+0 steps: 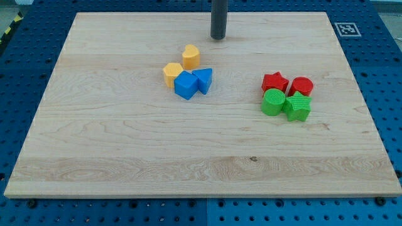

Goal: Push the heart into the blue blocks

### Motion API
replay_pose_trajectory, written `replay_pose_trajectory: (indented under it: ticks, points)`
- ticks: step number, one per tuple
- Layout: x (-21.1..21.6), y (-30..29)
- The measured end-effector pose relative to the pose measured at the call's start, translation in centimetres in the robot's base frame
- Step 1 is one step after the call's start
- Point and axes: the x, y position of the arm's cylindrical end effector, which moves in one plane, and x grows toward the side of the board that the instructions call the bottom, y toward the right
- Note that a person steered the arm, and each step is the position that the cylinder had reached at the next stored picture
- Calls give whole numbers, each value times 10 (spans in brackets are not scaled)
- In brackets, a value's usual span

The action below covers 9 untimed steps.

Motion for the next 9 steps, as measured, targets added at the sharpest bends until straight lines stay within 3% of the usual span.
replay_pose_trajectory:
  ticks: [2,5,9]
  points:
    - [2,0]
    - [38,-19]
    - [30,-57]
